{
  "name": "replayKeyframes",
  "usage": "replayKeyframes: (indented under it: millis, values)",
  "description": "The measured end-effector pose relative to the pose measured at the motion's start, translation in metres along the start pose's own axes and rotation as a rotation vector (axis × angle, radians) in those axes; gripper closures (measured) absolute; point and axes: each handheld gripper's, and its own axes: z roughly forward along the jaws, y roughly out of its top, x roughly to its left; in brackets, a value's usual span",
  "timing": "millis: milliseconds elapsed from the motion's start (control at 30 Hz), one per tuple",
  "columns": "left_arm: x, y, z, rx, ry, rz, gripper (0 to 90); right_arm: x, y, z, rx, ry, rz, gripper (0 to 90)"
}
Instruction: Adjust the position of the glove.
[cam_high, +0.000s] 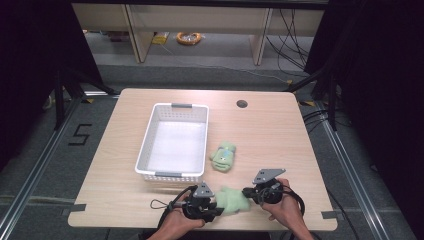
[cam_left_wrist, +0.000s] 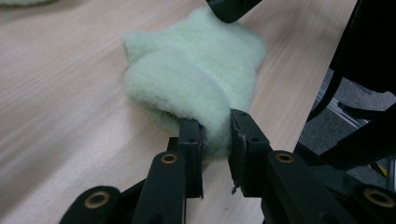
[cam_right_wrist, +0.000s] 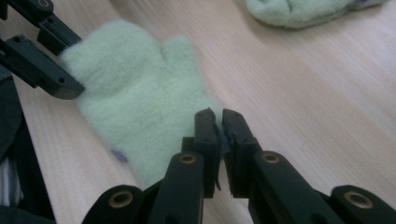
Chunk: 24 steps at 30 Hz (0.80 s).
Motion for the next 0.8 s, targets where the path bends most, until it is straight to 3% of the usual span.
replayKeyframes:
  millis: [67,167,267,367,467,567,633,667,700,800]
  values:
    - [-0.001,0.000,0.001,-0.006,0.000,-0.017,74.6,-0.002,0.000,0.001,0.013,0.002,-0.014,85.5]
    - [0.001,0.001,-0.001,0.021,0.005,0.009,70.5,-0.002,-0.001,0.002,0.015,-0.001,-0.010,84.9]
    - [0.001,0.001,-0.003,0.025,0.030,0.015,58.9,-0.003,-0.002,0.004,-0.007,0.012,0.011,80.9]
    - [-0.001,0.000,-0.006,0.008,0.043,-0.028,44.8,-0.003,-0.001,0.002,-0.010,-0.004,0.018,70.9]
    - [0.001,-0.001,-0.016,0.005,0.063,-0.003,36.8,-0.005,0.003,-0.002,-0.020,-0.029,0.007,63.4]
    - [0.000,-0.002,-0.026,-0.026,0.072,-0.014,33.7,-0.009,0.010,-0.007,-0.054,-0.045,-0.030,59.3]
    - [0.000,-0.004,-0.033,-0.064,0.082,-0.018,32.4,-0.011,0.016,-0.009,-0.062,-0.051,-0.029,57.2]
    - [0.003,-0.005,-0.038,-0.055,0.084,0.007,32.2,-0.014,0.020,-0.011,-0.055,-0.044,-0.044,56.9]
    - [0.003,-0.005,-0.038,-0.055,0.084,0.007,31.6,-0.012,0.022,-0.010,-0.072,-0.046,-0.020,56.2]
    - [0.005,-0.009,-0.045,-0.079,0.090,-0.007,30.7,-0.019,0.034,-0.009,-0.082,-0.048,-0.058,55.2]
